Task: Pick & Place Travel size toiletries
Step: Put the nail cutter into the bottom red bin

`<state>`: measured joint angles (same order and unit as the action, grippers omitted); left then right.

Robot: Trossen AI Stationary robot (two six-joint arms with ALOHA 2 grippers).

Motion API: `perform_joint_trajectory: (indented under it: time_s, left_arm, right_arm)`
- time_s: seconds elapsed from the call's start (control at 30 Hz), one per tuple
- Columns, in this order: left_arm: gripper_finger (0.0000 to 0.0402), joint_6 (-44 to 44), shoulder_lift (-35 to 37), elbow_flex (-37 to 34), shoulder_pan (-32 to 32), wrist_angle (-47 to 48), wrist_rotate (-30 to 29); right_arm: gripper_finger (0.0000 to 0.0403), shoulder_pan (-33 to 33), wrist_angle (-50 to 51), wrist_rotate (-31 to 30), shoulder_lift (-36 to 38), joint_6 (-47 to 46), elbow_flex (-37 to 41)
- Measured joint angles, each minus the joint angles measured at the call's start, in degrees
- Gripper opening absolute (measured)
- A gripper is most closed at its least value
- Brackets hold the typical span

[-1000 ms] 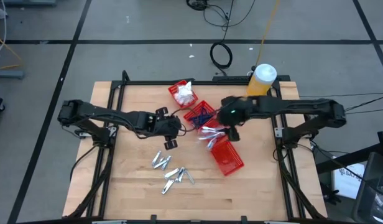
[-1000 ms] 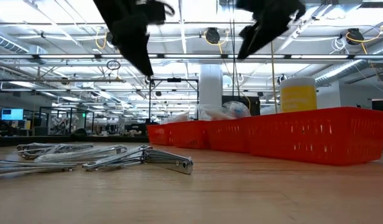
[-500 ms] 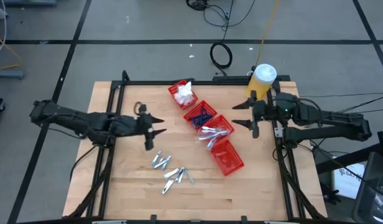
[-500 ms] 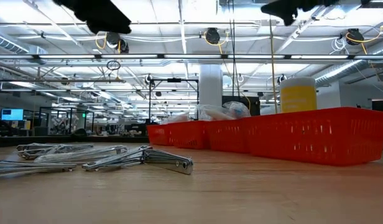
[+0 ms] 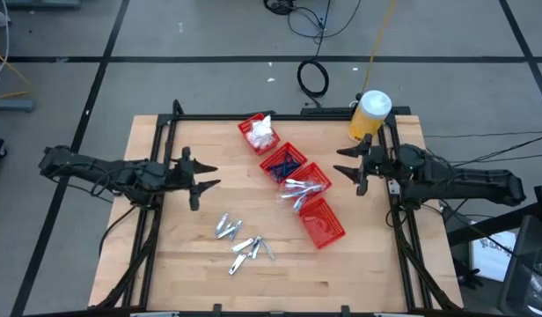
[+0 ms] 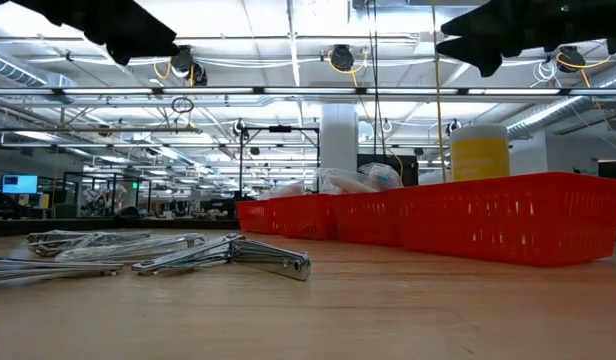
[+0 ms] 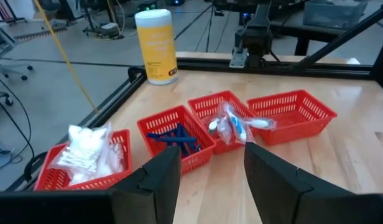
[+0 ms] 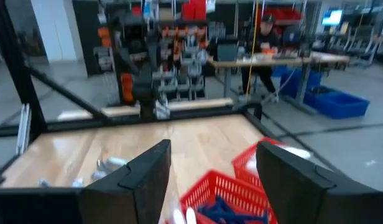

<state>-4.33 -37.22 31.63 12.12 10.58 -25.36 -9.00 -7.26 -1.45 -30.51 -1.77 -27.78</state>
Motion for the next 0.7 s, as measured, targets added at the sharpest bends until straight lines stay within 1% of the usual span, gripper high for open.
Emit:
perform_joint_trajectory:
  time_s: [0.13, 0.27, 0.43, 0.7]
  left_arm:
    - [0.0175, -0.2, -0.2, 0.0, 0.0, -0.8, 0.0]
    - [0.0175, -0.2, -0.2, 0.0, 0.0, -0.6, 0.0]
    - [0.0175, -0.2, -0.3, 0.0, 0.0, -0.6, 0.0]
    - [0.0175, -0.2, -0.3, 0.0, 0.0, -0.6, 0.0]
  right_arm:
    - [0.0222, 0.0, -5.7, 0.0, -0.1, 0.7, 2.6]
    - [0.0222, 0.1, -8.9, 0.1, -0.3, 0.7, 3.3]
    - [0.0222, 0.1, -8.4, 0.2, -0.4, -1.4, 3.4]
    - [0.0222, 0.1, -8.4, 0.2, -0.4, 0.5, 3.4]
